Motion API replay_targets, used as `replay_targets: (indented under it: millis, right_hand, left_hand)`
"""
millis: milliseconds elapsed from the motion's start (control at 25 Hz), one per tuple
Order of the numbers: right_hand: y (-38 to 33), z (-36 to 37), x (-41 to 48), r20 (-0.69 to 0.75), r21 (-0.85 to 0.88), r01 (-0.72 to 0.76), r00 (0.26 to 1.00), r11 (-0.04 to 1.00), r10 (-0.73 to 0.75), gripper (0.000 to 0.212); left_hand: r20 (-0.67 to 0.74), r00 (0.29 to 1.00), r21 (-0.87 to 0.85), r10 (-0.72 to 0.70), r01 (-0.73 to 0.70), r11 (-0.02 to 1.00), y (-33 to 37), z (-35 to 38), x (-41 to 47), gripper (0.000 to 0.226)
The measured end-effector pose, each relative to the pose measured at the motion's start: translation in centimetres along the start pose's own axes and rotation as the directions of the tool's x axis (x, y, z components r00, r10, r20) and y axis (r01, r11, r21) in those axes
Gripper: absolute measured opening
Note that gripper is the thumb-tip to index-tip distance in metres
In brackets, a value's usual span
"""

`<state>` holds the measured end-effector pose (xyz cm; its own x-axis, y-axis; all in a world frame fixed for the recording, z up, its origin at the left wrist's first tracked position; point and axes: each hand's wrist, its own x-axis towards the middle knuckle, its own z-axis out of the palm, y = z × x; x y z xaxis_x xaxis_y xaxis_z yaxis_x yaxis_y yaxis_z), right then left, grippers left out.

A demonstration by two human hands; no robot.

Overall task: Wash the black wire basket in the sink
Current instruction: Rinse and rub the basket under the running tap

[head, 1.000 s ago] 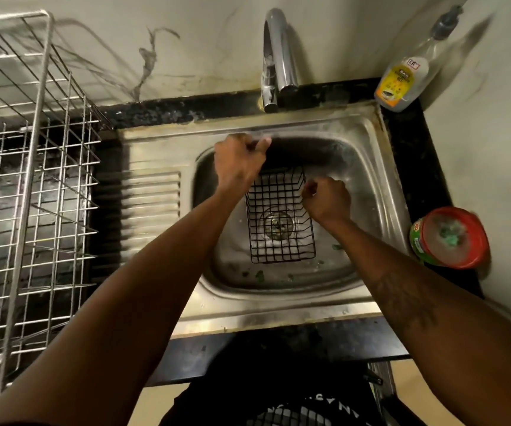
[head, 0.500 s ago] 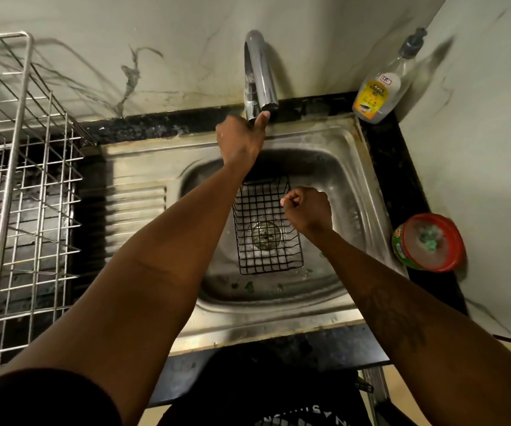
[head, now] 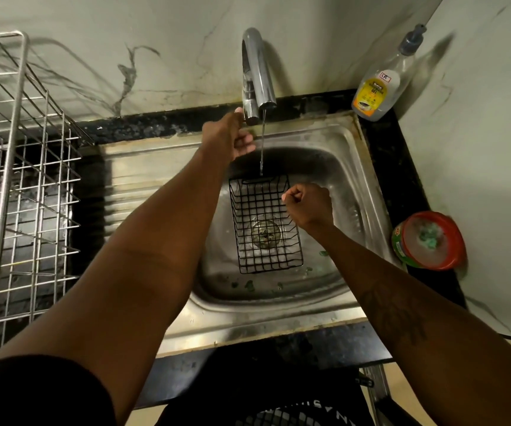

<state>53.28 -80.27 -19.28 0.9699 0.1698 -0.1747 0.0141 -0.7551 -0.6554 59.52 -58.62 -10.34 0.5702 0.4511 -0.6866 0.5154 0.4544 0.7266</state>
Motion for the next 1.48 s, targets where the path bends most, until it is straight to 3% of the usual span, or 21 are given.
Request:
replay_targets:
  millis: [200, 320, 440, 600, 720, 840, 1080, 1240, 1320, 1400, 1440, 1480]
  right_hand:
    - [-0.3, 0.3, -0.3, 0.031, -0.008, 0.039, 0.999, 0.999, -0.039, 0.008]
    - [-0.6, 0.5, -0.9, 0.031, -0.011, 0.019, 0.999, 1.0, -0.018, 0.006]
    - [-0.5, 1.1, -1.3, 0.027, -0.002, 0.012, 1.0, 1.0, -0.012, 0.008]
    - [0.1, 2.1, -1.4, 0.021, -0.011, 0.022, 1.0, 1.0, -0.022, 0.012]
    - [0.3, 3.0, 0.0, 0.016, -0.048, 0.073, 0.997, 0.996, -0.072, 0.016]
    - [0.3, 4.2, 2.1, 0.011, -0.003, 0.131, 0.991, 0.991, -0.131, 0.014]
    - [1.4, 8.4, 3.2, -0.022, 0.088, 0.152, 0.988, 0.984, -0.15, 0.008]
    - [1.9, 10.6, 5.2, -0.06, 0.15, 0.11, 0.993, 0.983, -0.102, 0.01]
    - [1.8, 11.5, 6.2, -0.008, 0.19, 0.061, 0.998, 0.98, -0.061, 0.011]
    - [2.0, 12.5, 6.9, 0.124, 0.228, -0.047, 0.992, 0.973, 0.019, 0.016]
    - [2.2, 13.0, 7.0, 0.186, 0.245, -0.116, 0.98, 0.962, 0.071, 0.019]
    - [2.4, 13.3, 6.9, 0.224, 0.256, -0.178, 0.967, 0.95, 0.12, 0.019]
  left_hand:
    - [-0.018, 0.979, 0.328, 0.205, -0.188, 0.926, -4.8, -3.2, -1.1, 0.042]
    - [-0.028, 0.943, 0.691, 0.333, -0.222, 0.688, -9.9, -6.3, -1.1, 0.027]
    - [0.007, 0.963, 0.828, 0.269, -0.157, 0.539, -13.8, -8.0, -1.1, 0.032]
    - [0.18, 0.954, 0.877, 0.24, -0.266, 0.401, -16.3, -7.4, -0.7, 0.034]
    - [0.214, 0.924, 0.851, 0.317, -0.336, 0.403, -17.2, -7.6, -0.6, 0.012]
    - [0.232, 0.899, 0.837, 0.373, -0.379, 0.395, -17.8, -8.1, 0.2, 0.009]
    - [0.226, 0.911, 0.785, 0.344, -0.379, 0.49, -18.8, -8.3, 0.7, 0.015]
    - [0.268, 0.955, 0.871, 0.13, -0.298, 0.39, -19.2, -9.0, 1.5, 0.016]
    - [0.282, 0.955, 0.851, 0.087, -0.291, 0.438, -19.2, -8.6, 1.6, 0.009]
    - [0.271, 0.946, 0.796, 0.179, -0.325, 0.51, -19.3, -8.1, 1.4, 0.008]
    - [0.263, 0.926, 0.816, 0.271, -0.364, 0.45, -19.2, -7.8, 1.3, 0.01]
    - [0.275, 0.89, 0.862, 0.364, -0.396, 0.316, -19.1, -7.6, 1.4, 0.01]
